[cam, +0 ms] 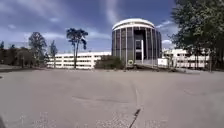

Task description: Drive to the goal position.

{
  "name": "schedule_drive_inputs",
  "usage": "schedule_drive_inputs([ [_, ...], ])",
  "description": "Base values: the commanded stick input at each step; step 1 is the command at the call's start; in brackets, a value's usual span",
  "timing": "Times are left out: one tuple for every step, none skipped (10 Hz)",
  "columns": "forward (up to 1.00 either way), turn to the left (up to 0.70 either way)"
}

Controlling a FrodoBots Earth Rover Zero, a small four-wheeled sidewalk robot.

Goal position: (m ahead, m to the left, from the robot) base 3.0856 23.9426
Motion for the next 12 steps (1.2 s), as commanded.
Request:
schedule_drive_inputs([
  [0.70, 0.41],
  [0.70, 0.41],
  [0.70, 0.41],
  [0.70, 0.41],
  [0.70, 0.41],
  [0.70, 0.41],
  [0.70, 0.41],
  [0.70, 0.41],
  [0.70, 0.41],
  [0.70, 0.41],
  [0.70, 0.41],
  [0.70, 0.41],
])
